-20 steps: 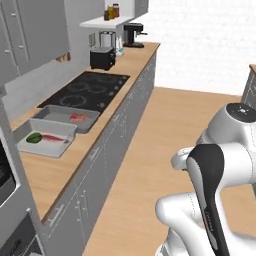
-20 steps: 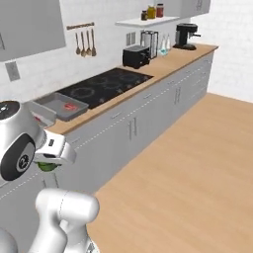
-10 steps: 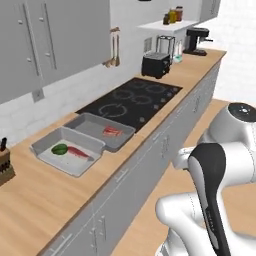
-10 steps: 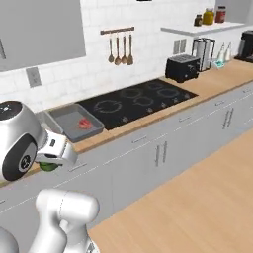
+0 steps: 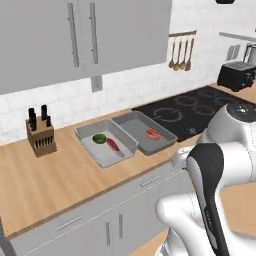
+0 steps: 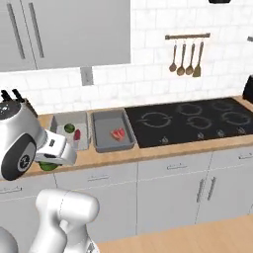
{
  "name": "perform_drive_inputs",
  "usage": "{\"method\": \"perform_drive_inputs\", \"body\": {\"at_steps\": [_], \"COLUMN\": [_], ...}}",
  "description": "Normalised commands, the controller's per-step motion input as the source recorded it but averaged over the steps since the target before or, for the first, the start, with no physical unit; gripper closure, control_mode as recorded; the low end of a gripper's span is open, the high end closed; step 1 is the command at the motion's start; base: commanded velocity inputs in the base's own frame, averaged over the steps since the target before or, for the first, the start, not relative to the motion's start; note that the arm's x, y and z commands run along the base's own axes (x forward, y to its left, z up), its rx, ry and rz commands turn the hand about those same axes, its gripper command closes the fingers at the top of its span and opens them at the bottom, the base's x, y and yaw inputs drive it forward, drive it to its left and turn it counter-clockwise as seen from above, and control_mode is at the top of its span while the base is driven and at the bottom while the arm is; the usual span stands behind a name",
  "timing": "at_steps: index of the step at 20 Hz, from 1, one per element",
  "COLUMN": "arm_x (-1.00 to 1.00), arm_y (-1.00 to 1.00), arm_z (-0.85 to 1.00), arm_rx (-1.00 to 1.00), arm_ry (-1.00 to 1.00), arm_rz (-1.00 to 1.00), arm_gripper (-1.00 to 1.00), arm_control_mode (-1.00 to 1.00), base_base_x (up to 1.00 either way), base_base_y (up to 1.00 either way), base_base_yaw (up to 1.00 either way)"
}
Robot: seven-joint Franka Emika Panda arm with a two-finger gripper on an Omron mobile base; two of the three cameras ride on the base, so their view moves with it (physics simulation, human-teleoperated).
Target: Place one avocado and one steak in each tupperware on the nearby counter, to pack two identical lunches.
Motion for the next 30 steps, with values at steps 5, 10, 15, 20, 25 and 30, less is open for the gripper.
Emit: {"method": "perform_drive_inputs", "body": {"at_steps": [5,10,15,20,25,30], "arm_x": [0.00,0.00,0.00,0.00,0.00,0.00], "arm_y": [0.00,0.00,0.00,0.00,0.00,0.00], "arm_z": [0.00,0.00,0.00,0.00,0.00,0.00], "arm_rx": [0.00,0.00,0.00,0.00,0.00,0.00], "arm_ry": [0.00,0.00,0.00,0.00,0.00,0.00], "arm_rz": [0.00,0.00,0.00,0.00,0.00,0.00], "arm_gripper": [1.00,1.00,1.00,1.00,1.00,1.00], "arm_control_mode": [1.00,1.00,1.00,1.00,1.00,1.00], "base_base_x": [0.44,0.45,0.54,0.58,0.21,0.04], "base_base_y": [-0.57,-0.87,-0.08,0.06,0.00,0.00], "base_base_yaw": [0.71,0.33,0.00,0.02,0.02,0.00]}}
